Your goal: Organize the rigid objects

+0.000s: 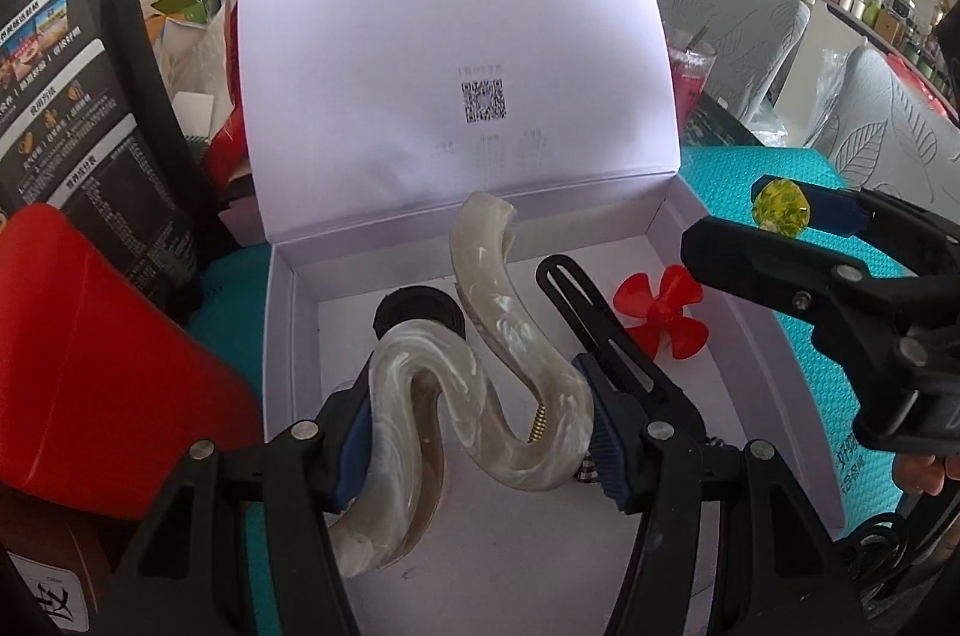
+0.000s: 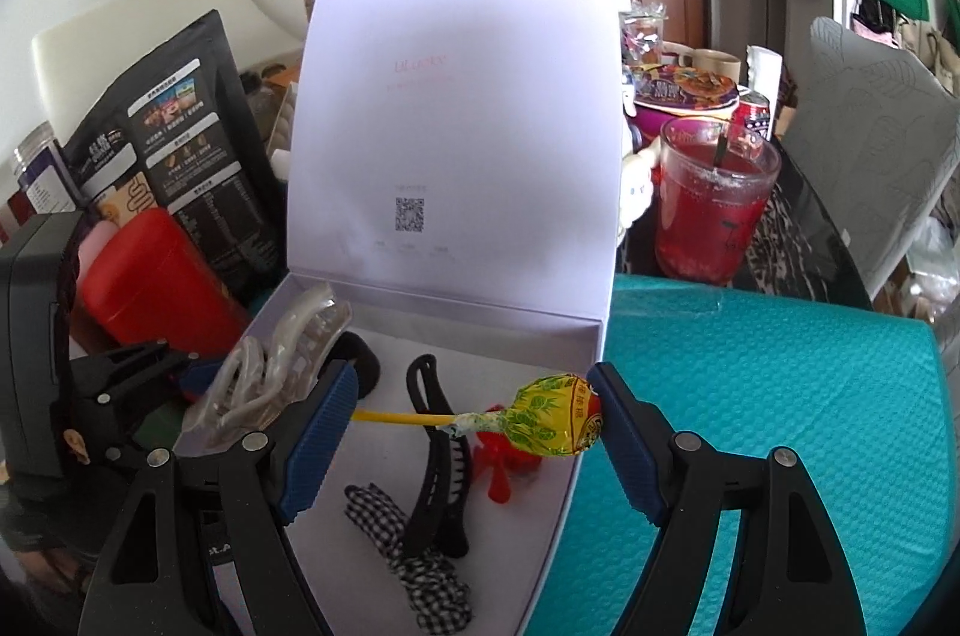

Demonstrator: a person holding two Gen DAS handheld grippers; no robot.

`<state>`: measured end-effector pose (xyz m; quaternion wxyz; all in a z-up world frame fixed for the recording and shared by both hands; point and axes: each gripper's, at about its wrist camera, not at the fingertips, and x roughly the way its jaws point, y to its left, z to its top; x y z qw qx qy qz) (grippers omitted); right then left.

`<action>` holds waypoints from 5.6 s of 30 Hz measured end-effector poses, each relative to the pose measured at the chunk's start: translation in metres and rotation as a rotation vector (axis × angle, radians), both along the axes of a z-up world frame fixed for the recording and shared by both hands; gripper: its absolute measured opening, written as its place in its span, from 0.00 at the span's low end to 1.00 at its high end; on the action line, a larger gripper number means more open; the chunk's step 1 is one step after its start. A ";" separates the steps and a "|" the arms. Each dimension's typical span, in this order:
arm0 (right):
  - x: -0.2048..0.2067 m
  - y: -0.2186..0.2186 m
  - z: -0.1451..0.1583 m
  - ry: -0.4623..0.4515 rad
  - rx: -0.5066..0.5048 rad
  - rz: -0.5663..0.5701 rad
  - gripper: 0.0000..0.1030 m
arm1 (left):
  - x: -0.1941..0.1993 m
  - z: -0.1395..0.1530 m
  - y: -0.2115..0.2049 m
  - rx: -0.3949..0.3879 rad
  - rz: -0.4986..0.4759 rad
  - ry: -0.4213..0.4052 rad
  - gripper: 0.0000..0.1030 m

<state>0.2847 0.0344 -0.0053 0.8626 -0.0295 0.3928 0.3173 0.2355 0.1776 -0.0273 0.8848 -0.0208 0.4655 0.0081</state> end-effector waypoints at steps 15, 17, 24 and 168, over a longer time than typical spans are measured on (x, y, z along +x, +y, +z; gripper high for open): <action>0.000 0.021 -0.020 0.068 -0.044 0.083 0.77 | 0.011 -0.016 0.003 0.011 0.031 0.064 0.58; 0.000 0.022 -0.023 0.083 -0.052 0.087 0.77 | 0.012 -0.018 0.001 0.020 0.028 0.065 0.58; 0.004 0.024 -0.032 0.106 -0.071 0.076 0.77 | 0.016 -0.023 -0.009 0.044 0.019 0.061 0.58; -0.291 -0.093 0.053 -0.267 -0.129 -0.270 0.98 | -0.279 0.074 -0.075 0.127 0.173 -0.254 0.79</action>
